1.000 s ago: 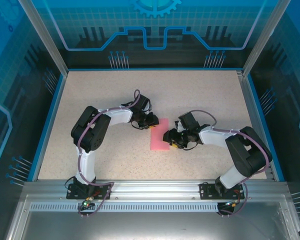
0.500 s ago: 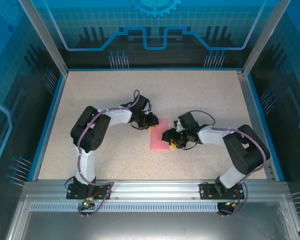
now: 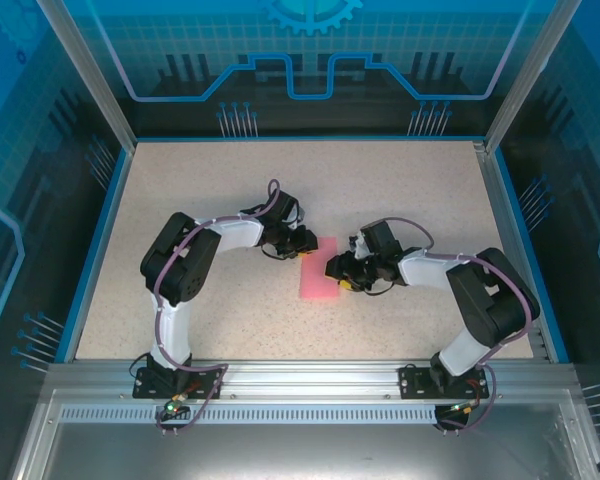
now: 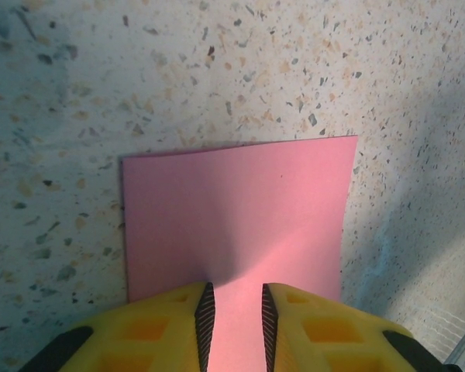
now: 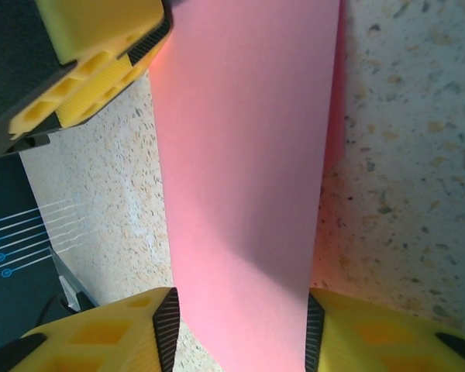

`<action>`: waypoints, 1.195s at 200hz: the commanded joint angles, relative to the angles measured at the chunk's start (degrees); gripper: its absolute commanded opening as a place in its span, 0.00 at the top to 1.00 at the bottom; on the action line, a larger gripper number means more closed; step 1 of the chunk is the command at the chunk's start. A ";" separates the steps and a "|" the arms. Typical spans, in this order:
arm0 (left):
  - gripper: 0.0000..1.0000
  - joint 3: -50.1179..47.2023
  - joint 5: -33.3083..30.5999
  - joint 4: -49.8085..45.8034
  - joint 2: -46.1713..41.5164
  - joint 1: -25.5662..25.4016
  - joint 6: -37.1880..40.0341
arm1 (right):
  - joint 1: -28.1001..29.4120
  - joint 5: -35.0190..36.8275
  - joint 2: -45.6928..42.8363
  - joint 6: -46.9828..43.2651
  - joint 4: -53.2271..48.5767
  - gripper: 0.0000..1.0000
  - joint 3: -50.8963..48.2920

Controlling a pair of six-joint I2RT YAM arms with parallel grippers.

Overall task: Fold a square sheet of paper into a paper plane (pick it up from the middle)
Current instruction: Third fold the triangle at the center of the table.

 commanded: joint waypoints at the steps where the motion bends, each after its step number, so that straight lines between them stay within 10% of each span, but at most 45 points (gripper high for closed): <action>1: 0.71 -1.77 0.68 -3.13 -0.60 -0.05 2.34 | -0.84 -3.12 1.77 -1.59 0.57 0.57 1.63; 85: 0.49 -10.06 -6.72 -3.11 -17.11 -3.81 6.53 | -1.18 -3.51 3.88 -2.23 -0.41 0.69 3.11; 144: 0.44 -20.71 -20.72 -2.60 -29.30 -17.45 16.02 | -2.23 -5.38 3.88 -2.71 -0.53 0.67 3.77; 239: 0.41 -10.52 -48.16 -12.28 -17.29 -35.76 30.99 | -2.91 -7.83 3.88 -2.18 0.56 0.74 4.27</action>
